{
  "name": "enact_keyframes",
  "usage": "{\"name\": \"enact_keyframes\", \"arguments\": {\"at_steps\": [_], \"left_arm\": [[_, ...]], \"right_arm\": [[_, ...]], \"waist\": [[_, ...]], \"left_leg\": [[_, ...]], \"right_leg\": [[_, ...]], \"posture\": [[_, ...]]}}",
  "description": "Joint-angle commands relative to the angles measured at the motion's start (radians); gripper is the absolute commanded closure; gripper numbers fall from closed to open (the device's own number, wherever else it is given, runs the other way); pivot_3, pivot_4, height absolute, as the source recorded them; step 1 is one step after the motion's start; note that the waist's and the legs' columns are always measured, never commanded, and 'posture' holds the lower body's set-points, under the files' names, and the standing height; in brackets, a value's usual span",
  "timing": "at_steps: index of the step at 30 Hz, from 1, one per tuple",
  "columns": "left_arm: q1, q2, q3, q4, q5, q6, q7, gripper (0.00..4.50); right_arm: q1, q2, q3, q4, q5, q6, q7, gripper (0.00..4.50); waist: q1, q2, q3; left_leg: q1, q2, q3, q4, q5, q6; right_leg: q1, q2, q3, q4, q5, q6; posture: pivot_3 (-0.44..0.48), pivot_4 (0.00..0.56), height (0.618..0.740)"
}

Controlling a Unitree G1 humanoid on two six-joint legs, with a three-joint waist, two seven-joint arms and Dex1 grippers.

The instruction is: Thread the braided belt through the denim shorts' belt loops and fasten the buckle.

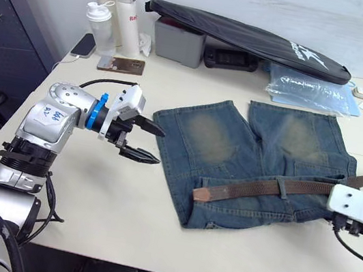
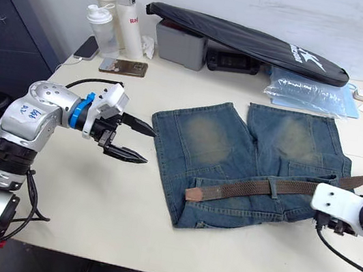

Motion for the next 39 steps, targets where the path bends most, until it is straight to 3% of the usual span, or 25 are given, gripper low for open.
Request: {"name": "enact_keyframes", "arguments": {"at_steps": [1, 2, 7, 9, 12, 15, 20, 23, 27, 34, 39], "left_arm": [[-0.037, -0.012, 0.009, -0.022, -0.032, -0.006, -0.029, 0.00], [-0.042, -0.017, 0.007, -0.020, -0.033, -0.008, -0.033, 0.00], [-0.056, -0.049, -0.018, -0.032, -0.036, -0.012, -0.065, 0.00], [-0.057, -0.057, -0.021, -0.037, -0.041, -0.012, -0.076, 0.00], [-0.060, -0.073, -0.034, -0.037, -0.038, -0.016, -0.074, 0.00], [-0.058, -0.093, -0.047, -0.043, -0.029, -0.012, -0.058, 0.00], [-0.041, -0.100, -0.059, -0.081, -0.033, 0.003, -0.045, 0.00], [-0.031, -0.095, -0.055, -0.098, -0.036, 0.014, -0.033, 0.00], [-0.018, -0.078, -0.049, -0.120, -0.035, 0.024, -0.023, 0.00], [0.007, -0.054, -0.036, -0.157, -0.039, 0.044, 0.004, 0.00], [0.011, -0.031, -0.044, -0.158, -0.012, 0.054, 0.037, 0.00]], "right_arm": [[-0.004, 0.002, -0.262, -0.171, 0.150, 0.242, 0.128, 0.48], [-0.012, 0.012, -0.314, -0.215, 0.198, 0.323, 0.153, 0.03], [-0.076, 0.083, -0.556, -0.441, 0.463, 0.756, 0.188, 0.03], [-0.108, 0.174, -0.602, -0.548, 0.540, 0.844, 0.114, 0.03], [-0.235, 0.388, -0.704, -0.724, 0.738, 1.216, 0.010, 0.03], [-0.208, 0.592, -0.790, -0.834, 0.903, 1.332, -0.101, 0.03], [-0.009, 0.898, -0.780, -0.873, 1.156, 1.332, -0.374, 0.03], [0.063, 1.083, -0.716, -0.833, 1.209, 1.332, -0.586, 0.03], [0.116, 1.186, -0.614, -0.754, 1.338, 1.239, -0.850, 0.03], [0.119, 1.116, -0.372, -0.562, 1.700, 0.860, -1.275, 0.03], [0.092, 1.031, -0.207, -0.499, 1.778, 0.701, -1.390, 0.03]], "waist": [[0.000, 0.001, 0.000], [0.000, 0.001, 0.000], [0.001, 0.000, 0.000], [0.001, -0.002, -0.001], [0.000, -0.002, -0.002], [0.003, -0.002, -0.003], [0.002, -0.001, -0.005], [-0.004, 0.000, -0.006], [-0.027, 0.001, -0.006], [-0.042, 0.000, -0.006], [-0.049, -0.001, -0.005]], "left_leg": [[0.000, 0.000, 0.000, 0.000, 0.000, 0.000], [0.000, 0.000, 0.000, 0.000, 0.000, 0.000], [0.001, 0.001, -0.001, -0.001, 0.001, -0.002], [0.001, 0.001, -0.002, -0.002, 0.001, -0.002], [0.000, 0.001, -0.003, -0.001, 0.001, -0.002], [0.000, 0.000, -0.004, -0.002, 0.001, -0.002], [-0.003, 0.000, -0.006, -0.004, 0.001, -0.002], [-0.003, 0.000, -0.006, -0.004, 0.001, -0.002], [-0.001, -0.001, -0.005, -0.006, 0.001, -0.001], [0.000, 0.000, -0.006, -0.010, 0.001, 0.000], [0.000, -0.001, -0.006, -0.009, 0.001, 0.001]], "right_leg": [[0.000, 0.000, 0.000, 0.000, 0.000, 0.000], [0.000, 0.001, 0.000, 0.000, 0.000, 0.000], [0.000, 0.001, -0.001, 0.000, 0.000, 0.000], [0.001, 0.001, -0.001, 0.001, 0.000, 0.000], [0.001, 0.001, -0.001, 0.000, 0.000, 0.000], [0.001, 0.001, -0.002, 0.002, 0.000, 0.000], [-0.001, 0.000, -0.002, 0.002, 0.000, 0.000], [-0.001, 0.000, -0.002, 0.002, 0.000, 0.000], [-0.002, 0.000, -0.001, 0.001, 0.000, 0.000], [-0.003, 0.000, -0.001, 0.001, -0.001, -0.001], [-0.002, 0.000, -0.001, -0.001, -0.001, -0.001]], "posture": [[0.000, 0.150, 0.740], [0.000, 0.150, 0.740], [0.000, 0.150, 0.740], [0.000, 0.150, 0.740], [0.000, 0.150, 0.740], [0.000, 0.150, 0.740], [0.000, 0.150, 0.740], [0.000, 0.150, 0.740], [0.000, 0.150, 0.740], [0.000, 0.150, 0.740], [0.000, 0.150, 0.740]]}}
